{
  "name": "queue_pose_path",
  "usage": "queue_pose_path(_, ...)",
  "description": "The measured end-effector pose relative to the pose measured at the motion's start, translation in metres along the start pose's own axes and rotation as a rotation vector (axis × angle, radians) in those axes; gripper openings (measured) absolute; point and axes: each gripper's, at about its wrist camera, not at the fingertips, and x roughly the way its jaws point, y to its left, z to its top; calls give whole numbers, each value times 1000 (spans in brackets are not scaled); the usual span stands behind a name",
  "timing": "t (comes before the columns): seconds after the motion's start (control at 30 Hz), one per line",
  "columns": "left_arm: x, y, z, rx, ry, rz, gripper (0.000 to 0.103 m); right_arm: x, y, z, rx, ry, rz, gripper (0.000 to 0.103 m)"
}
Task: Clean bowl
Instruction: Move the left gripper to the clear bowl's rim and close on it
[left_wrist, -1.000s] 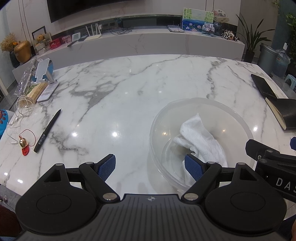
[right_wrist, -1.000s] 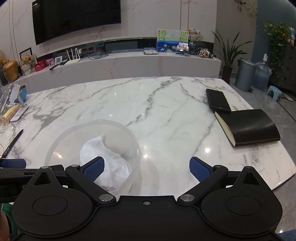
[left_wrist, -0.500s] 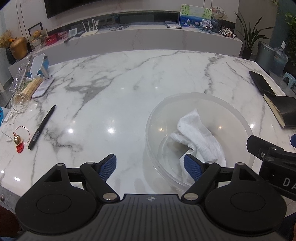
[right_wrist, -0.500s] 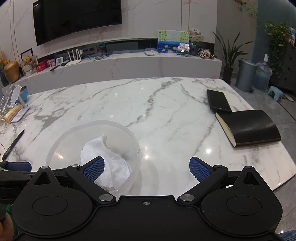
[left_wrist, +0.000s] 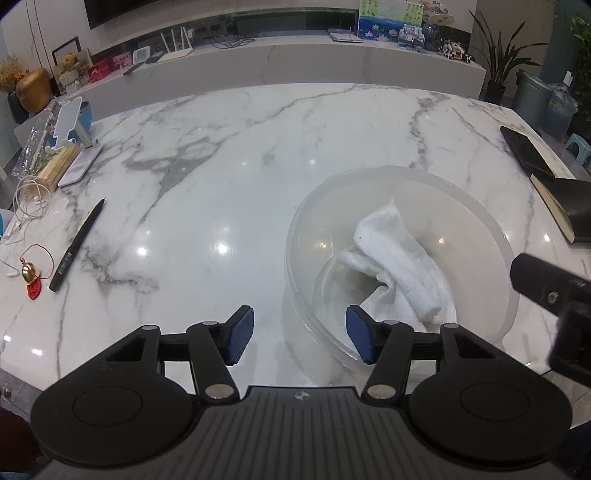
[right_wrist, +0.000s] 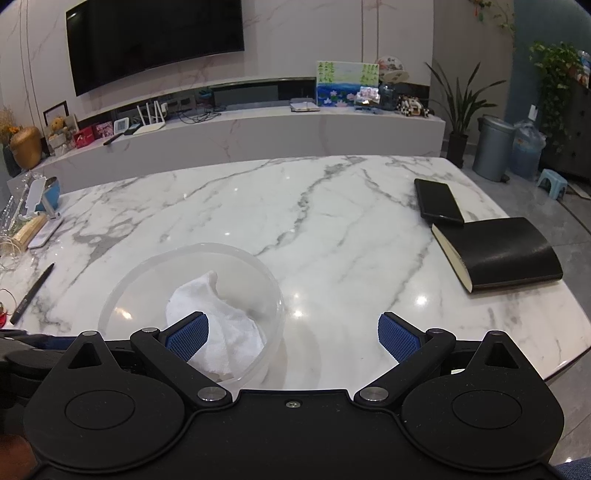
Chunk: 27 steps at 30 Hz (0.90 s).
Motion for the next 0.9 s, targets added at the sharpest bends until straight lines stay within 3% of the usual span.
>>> queue_pose_path(0.3, 11, -10, 2, 24, 41, 0, 49, -15, 2, 27, 6, 5, 13, 98)
queue_pose_path(0.6, 23, -18, 8, 39, 70, -12, 49, -19, -4, 56, 56, 7, 93, 98)
queue_pose_path(0.9, 25, -21, 11, 39, 93, -12, 49, 18, -23, 46, 93, 63, 32, 98)
